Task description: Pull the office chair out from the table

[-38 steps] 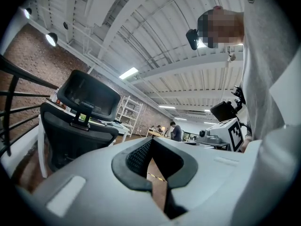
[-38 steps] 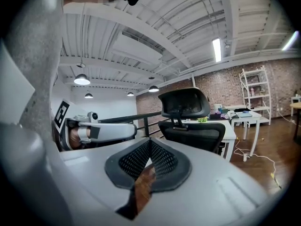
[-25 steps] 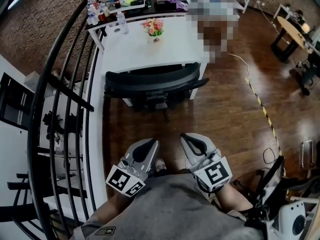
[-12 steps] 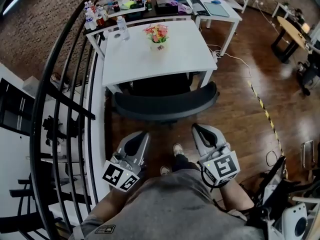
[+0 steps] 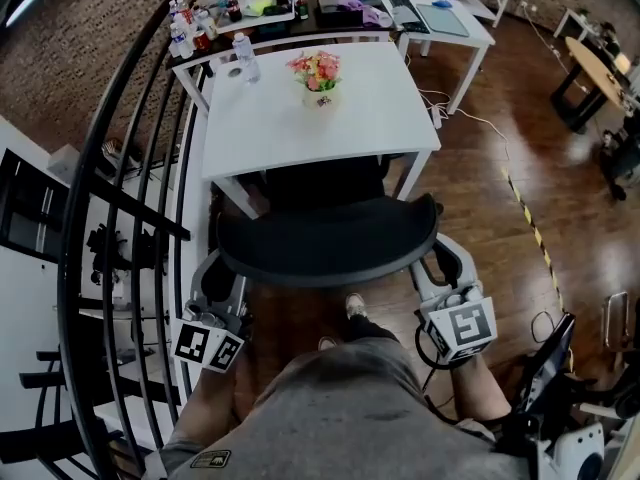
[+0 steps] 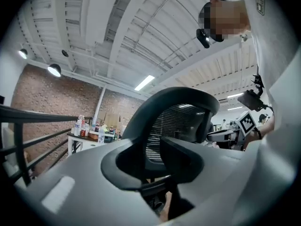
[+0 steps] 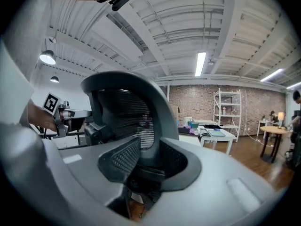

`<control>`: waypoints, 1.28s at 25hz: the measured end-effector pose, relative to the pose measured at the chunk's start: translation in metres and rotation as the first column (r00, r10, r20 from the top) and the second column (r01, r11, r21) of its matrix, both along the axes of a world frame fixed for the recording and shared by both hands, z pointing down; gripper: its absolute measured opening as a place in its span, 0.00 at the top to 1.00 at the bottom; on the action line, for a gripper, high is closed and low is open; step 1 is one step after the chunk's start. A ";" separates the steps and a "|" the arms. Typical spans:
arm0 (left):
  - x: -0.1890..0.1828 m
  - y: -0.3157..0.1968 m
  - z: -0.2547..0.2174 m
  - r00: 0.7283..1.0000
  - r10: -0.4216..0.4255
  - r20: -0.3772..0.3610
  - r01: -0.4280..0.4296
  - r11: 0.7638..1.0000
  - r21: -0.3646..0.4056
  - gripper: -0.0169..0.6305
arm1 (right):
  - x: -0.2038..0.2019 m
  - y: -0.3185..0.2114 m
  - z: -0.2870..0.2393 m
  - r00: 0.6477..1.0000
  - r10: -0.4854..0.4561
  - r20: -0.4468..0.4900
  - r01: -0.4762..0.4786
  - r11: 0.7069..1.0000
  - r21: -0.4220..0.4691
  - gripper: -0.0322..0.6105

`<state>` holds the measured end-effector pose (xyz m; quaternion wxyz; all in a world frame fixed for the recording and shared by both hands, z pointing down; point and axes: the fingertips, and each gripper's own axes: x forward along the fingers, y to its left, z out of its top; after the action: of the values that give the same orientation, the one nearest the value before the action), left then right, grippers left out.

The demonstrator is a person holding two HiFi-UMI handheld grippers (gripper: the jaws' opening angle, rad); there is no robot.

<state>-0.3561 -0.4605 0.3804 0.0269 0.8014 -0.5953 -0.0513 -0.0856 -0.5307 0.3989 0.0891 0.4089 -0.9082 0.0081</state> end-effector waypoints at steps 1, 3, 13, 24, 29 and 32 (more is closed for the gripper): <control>-0.003 -0.005 -0.002 1.000 0.009 0.012 -0.009 1.000 0.003 0.79 | 0.001 -0.005 0.000 1.000 -0.009 -0.004 0.009 1.000 -0.003 0.70; -0.005 -0.014 -0.005 0.998 0.050 0.050 -0.051 0.999 0.010 0.64 | 0.001 -0.013 0.001 0.999 -0.046 -0.014 0.046 0.999 -0.002 0.60; 0.014 -0.061 -0.009 0.921 0.356 0.160 -0.356 0.934 -0.030 0.35 | -0.027 -0.048 0.003 0.922 -0.370 -0.113 0.371 0.929 -0.020 0.32; 0.044 -0.073 -0.001 0.799 0.569 0.196 -0.552 0.822 -0.138 0.52 | -0.063 -0.050 0.008 0.817 -0.564 -0.117 0.562 0.826 -0.055 0.46; 0.044 -0.064 -0.002 0.766 0.610 0.203 -0.589 0.792 -0.159 0.57 | -0.063 -0.038 0.004 0.796 -0.594 -0.112 0.589 0.804 -0.079 0.54; 0.045 -0.059 -0.001 0.757 0.624 0.197 -0.600 0.782 -0.169 0.58 | -0.062 -0.033 0.006 0.791 -0.600 -0.118 0.592 0.800 -0.098 0.56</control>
<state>-0.3111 -0.5195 0.3794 0.0078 0.9497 -0.3008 0.0869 -0.1479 -0.5640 0.4045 0.1635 0.0989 -0.9813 -0.0243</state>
